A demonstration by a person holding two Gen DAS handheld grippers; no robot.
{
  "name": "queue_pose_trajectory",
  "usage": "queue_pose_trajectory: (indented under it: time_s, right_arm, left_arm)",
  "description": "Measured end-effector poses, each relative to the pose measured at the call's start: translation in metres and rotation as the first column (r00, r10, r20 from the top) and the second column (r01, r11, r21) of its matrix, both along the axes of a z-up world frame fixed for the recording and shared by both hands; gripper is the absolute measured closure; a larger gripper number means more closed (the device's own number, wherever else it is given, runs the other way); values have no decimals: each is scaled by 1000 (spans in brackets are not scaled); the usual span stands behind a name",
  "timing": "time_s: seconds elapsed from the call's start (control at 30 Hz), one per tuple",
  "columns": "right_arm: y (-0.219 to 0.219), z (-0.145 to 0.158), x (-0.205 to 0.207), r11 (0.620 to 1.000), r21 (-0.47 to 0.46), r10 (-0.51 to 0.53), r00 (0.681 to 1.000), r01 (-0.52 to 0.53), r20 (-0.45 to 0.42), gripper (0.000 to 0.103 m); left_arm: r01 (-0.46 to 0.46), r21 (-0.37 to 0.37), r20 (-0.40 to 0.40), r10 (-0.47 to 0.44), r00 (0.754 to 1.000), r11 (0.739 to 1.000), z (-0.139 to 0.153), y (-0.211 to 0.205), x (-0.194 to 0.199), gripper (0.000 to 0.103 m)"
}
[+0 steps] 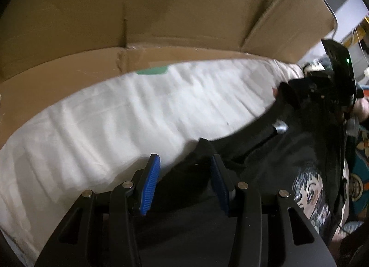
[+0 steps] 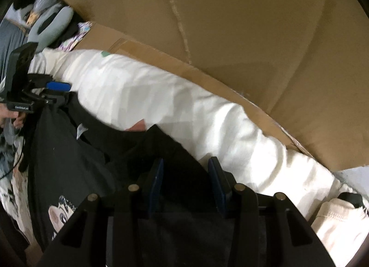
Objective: Fold clothes
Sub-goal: 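Pinch the shirt collar with both grippers and smooth it flat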
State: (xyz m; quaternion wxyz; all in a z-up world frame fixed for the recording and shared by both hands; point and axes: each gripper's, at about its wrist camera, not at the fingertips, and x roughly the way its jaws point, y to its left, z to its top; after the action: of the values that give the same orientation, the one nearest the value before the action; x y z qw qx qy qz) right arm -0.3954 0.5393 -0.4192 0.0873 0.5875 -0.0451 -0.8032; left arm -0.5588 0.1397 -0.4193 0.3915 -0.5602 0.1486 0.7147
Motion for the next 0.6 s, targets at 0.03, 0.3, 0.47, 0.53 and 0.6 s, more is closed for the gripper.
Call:
queue_pose_trajectory:
  time_s: [0.03, 0.3, 0.47, 0.53, 0.6]
  right_arm:
    - [-2, 0, 0, 1000, 11, 10, 1000, -10, 1, 64]
    - [-16, -6, -17, 996, 64, 55, 998, -55, -1, 64]
    - [-28, -3, -20, 982, 119, 144, 989, -145, 17, 98]
    - [-27, 2, -21, 980, 131, 148, 989, -149, 16, 98]
    - [-23, 11, -21, 981, 146, 133, 991, -130, -5, 99]
  left_arm:
    - [1, -6, -3, -1, 1000, 1000, -2, 1, 1, 58]
    - [62, -45, -32, -63, 997, 997, -9, 14, 8, 58]
    - [141, -88, -63, -147, 987, 986, -7, 23, 15, 94]
    - [151, -97, -64, -158, 985, 984, -5, 25, 15, 99]
    - [143, -87, -68, -149, 987, 986, 2, 26, 13, 100]
